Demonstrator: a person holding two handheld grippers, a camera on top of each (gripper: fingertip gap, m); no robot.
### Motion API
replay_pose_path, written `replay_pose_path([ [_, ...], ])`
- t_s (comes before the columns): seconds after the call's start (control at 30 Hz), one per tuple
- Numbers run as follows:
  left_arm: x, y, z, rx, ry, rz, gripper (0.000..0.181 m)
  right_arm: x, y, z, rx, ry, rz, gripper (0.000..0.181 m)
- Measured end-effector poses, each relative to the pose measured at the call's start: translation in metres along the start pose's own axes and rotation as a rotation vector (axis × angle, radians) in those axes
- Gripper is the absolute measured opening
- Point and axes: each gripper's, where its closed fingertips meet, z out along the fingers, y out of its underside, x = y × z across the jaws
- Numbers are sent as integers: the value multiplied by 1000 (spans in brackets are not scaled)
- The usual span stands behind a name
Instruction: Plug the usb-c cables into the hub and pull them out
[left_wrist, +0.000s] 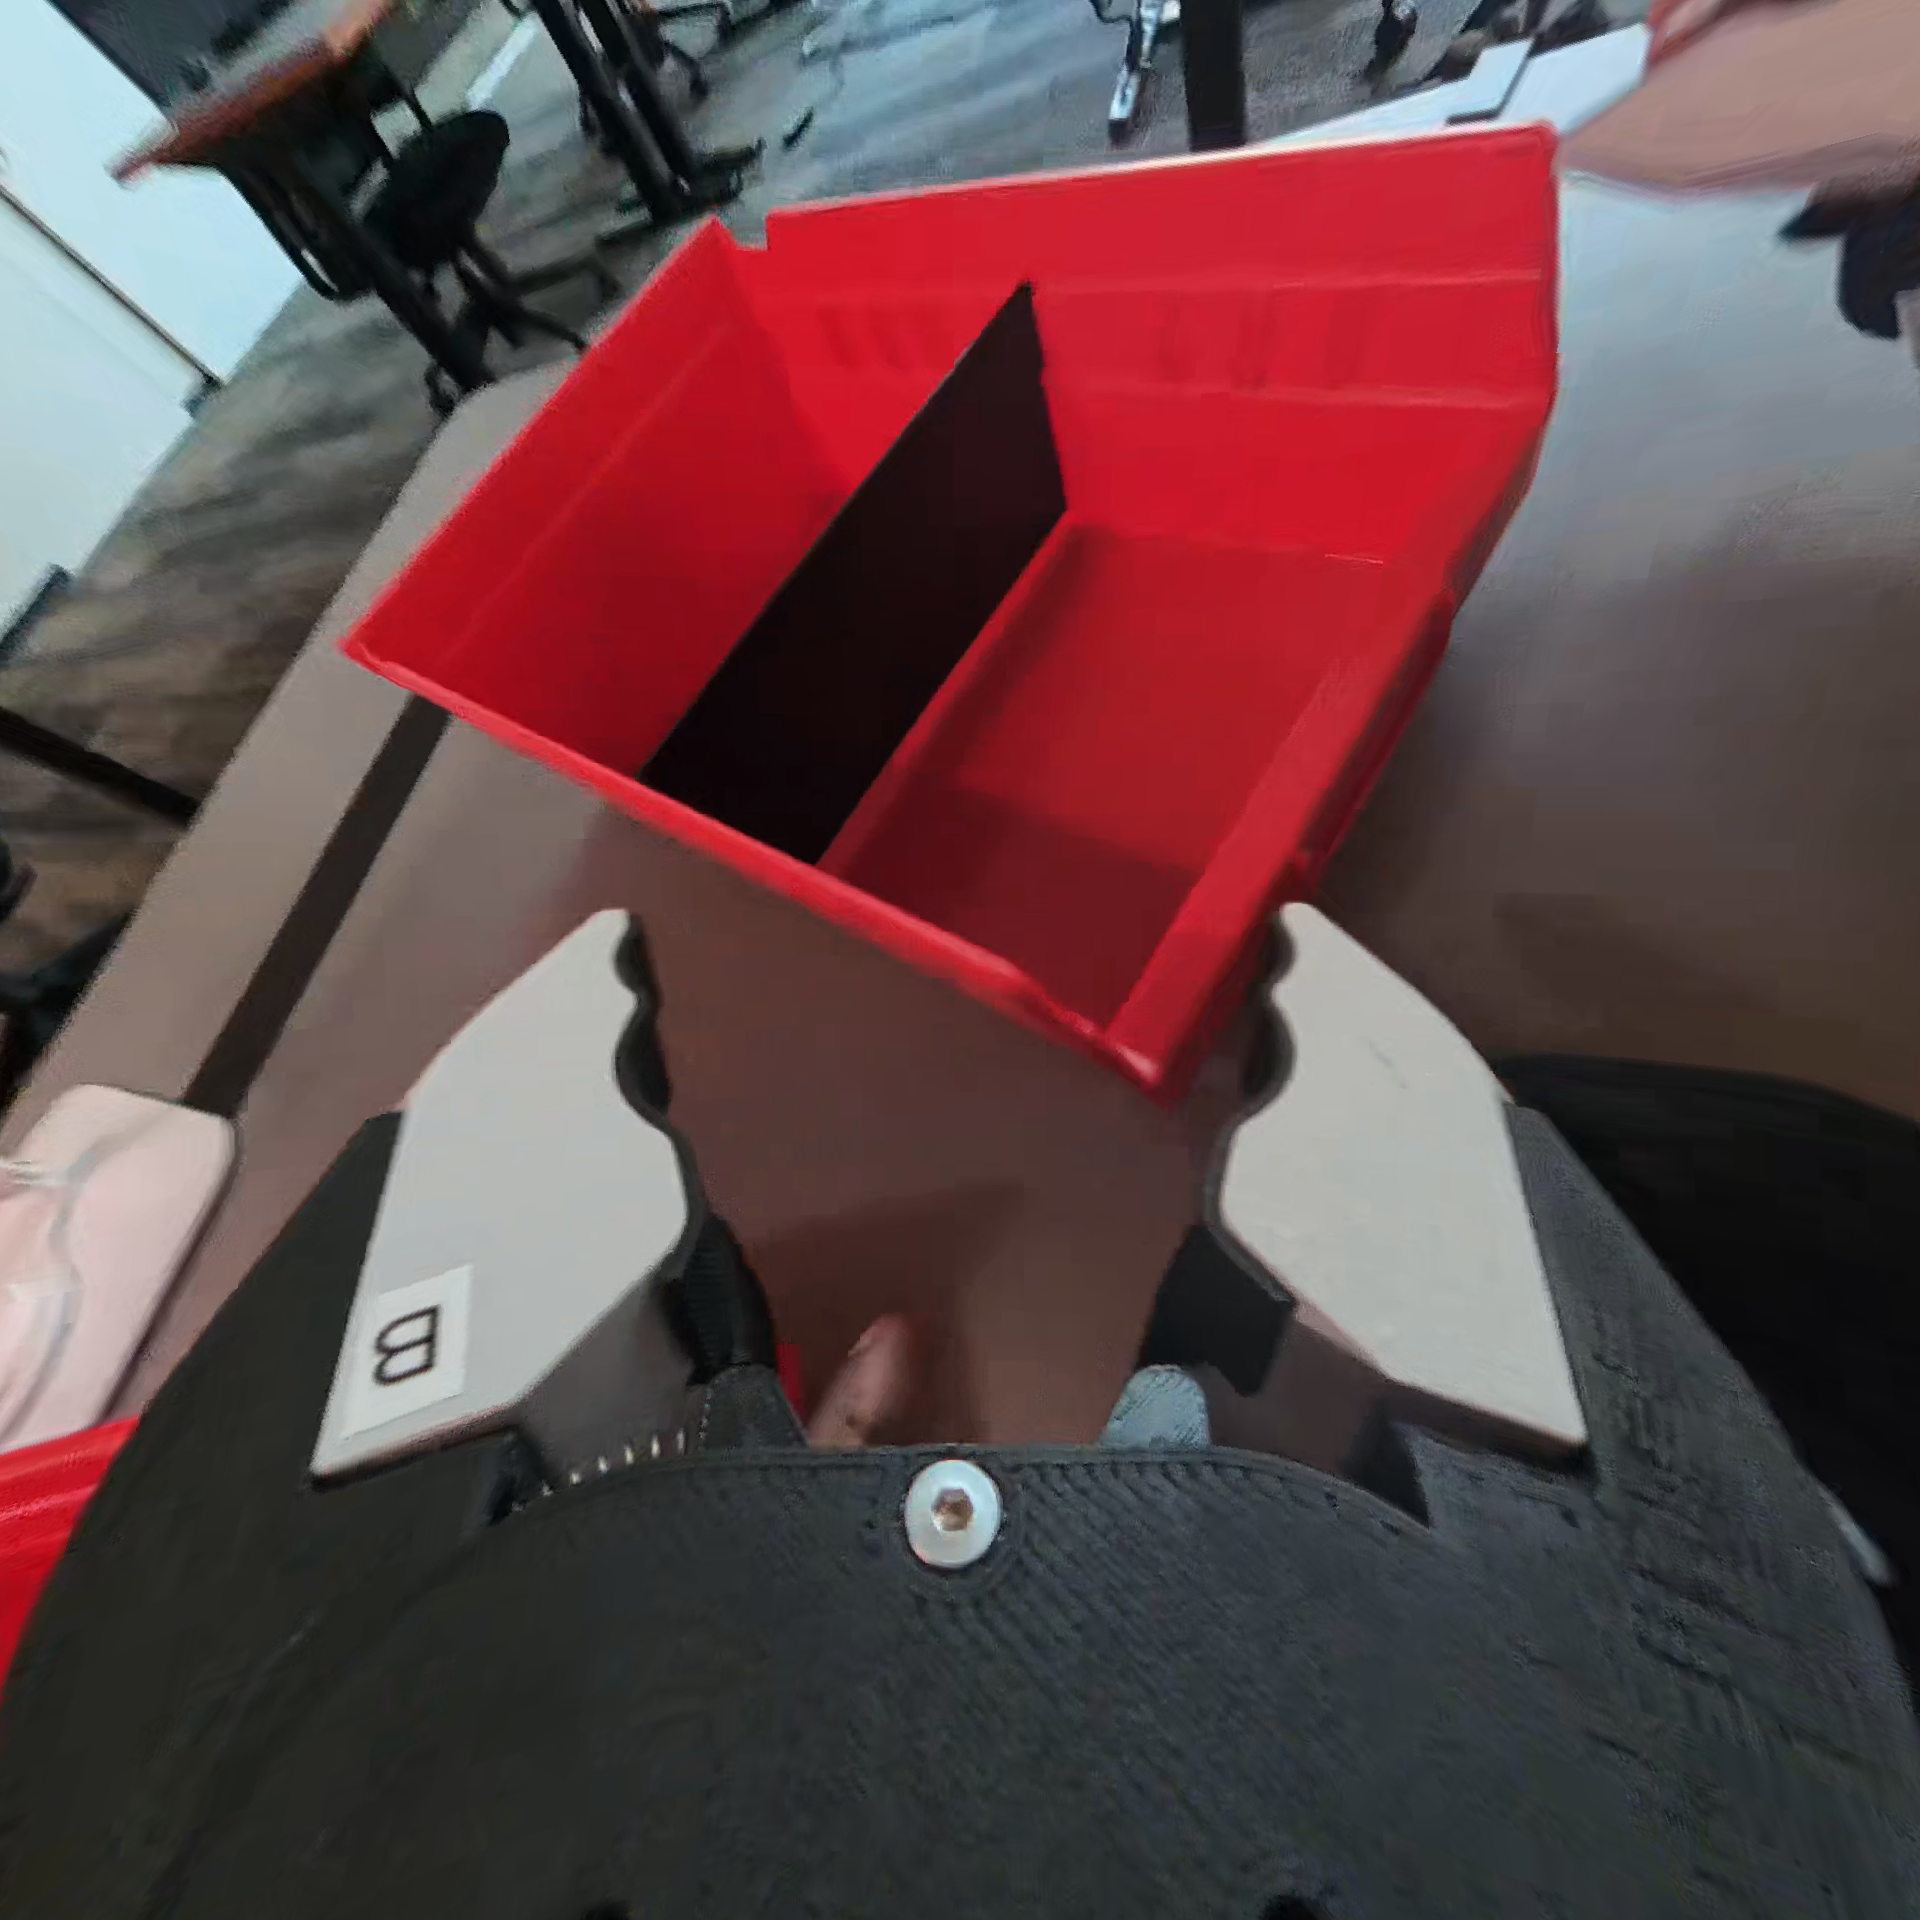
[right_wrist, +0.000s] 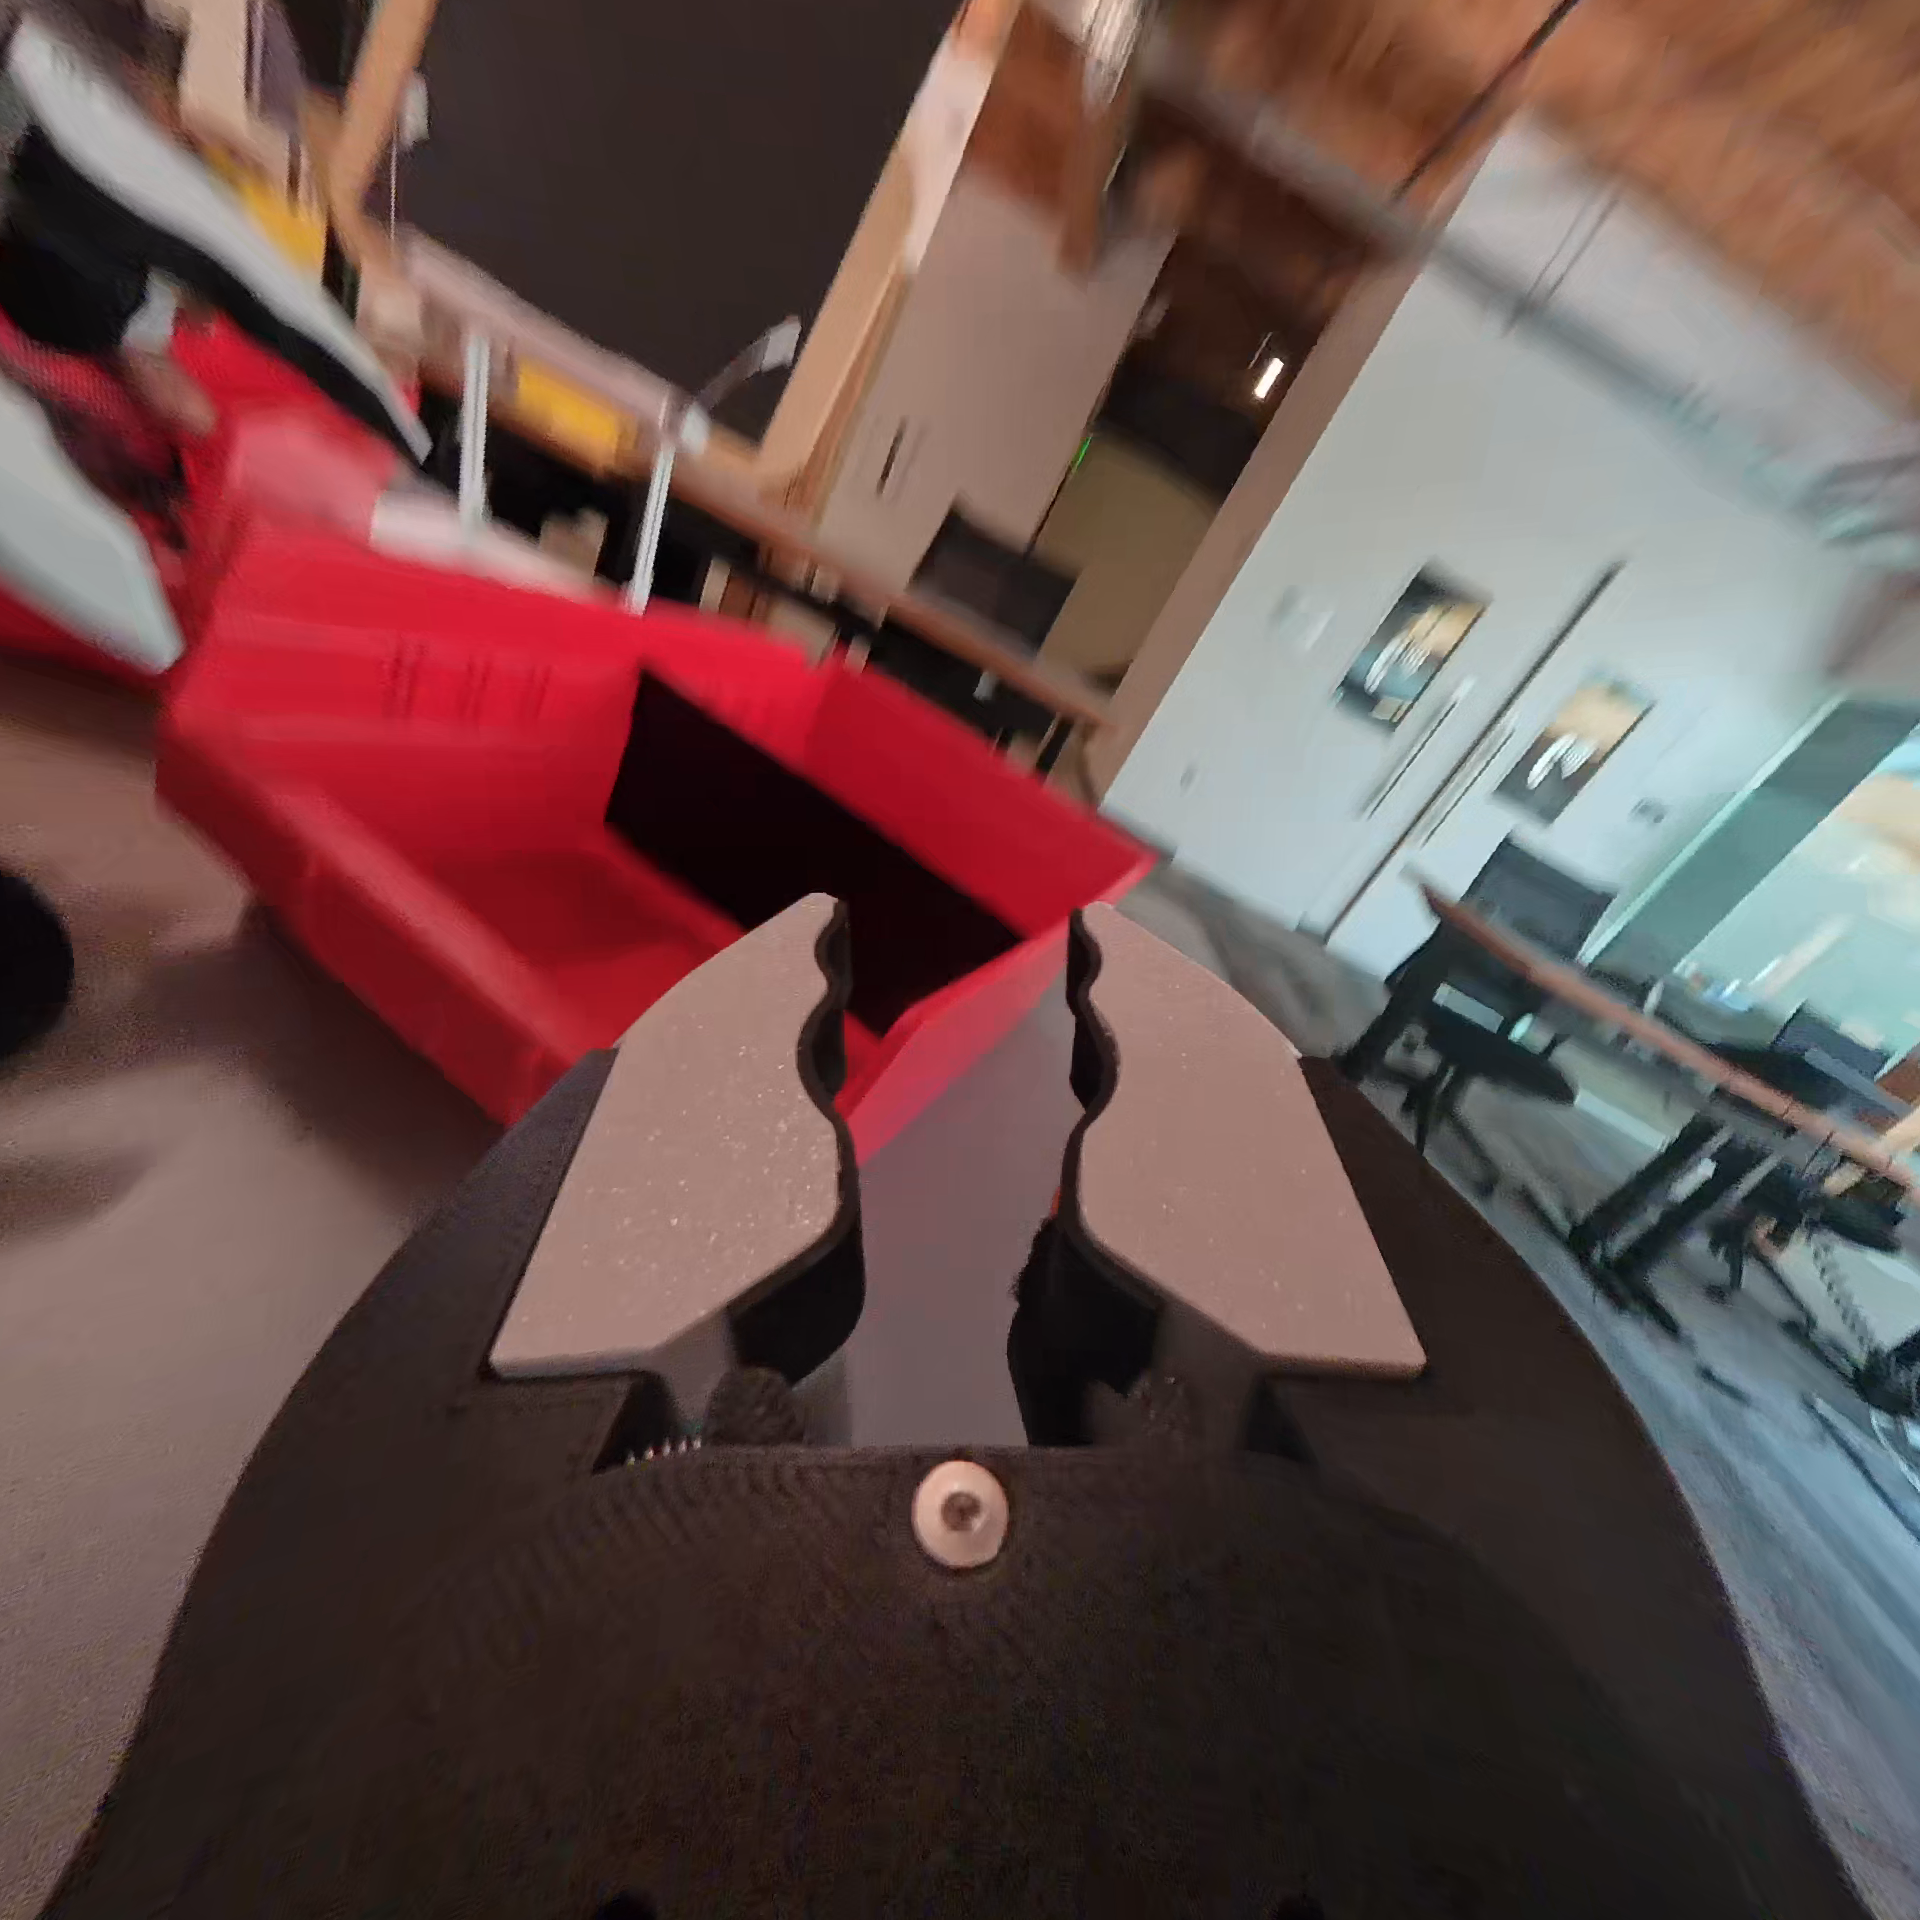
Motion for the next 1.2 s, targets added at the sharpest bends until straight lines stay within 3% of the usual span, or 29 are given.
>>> replay_pose_path([
  [0.07,-5,0,-24,26,-54,54,125,12,-28,-13,155,50,16,55],
  [0.17,-15,15,-61,55,-144,102,141,26,-61,-21,298,100,72,127],
  [0.23,-23,34,-77,44,-196,142,141,23,-77,-19,334,85,110,144],
  [0.37,-27,92,-79,-169,-167,191,114,-5,-99,-2,331,24,13,146],
  [0.47,-27,116,-71,-258,-133,116,108,-29,-112,11,310,-59,-16,146],
  [0.57,-36,146,-75,-419,-155,138,86,-51,-107,25,201,-115,-94,145],
  [0.67,-45,174,-88,-538,-165,157,50,-74,-91,35,51,-205,-158,139],
  [0.73,-37,183,-96,-534,-82,131,30,-95,-76,37,-66,-315,-162,120],
  [0.83,-44,197,-115,-548,-91,122,31,-126,-47,41,-259,-465,-164,98],
  [1.0,-53,228,-161,-592,-81,84,35,-149,18,50,-626,-540,-365,70],
  [1.2,-64,271,-229,-695,-168,98,39,-146,49,57,-707,-500,-597,35],
])
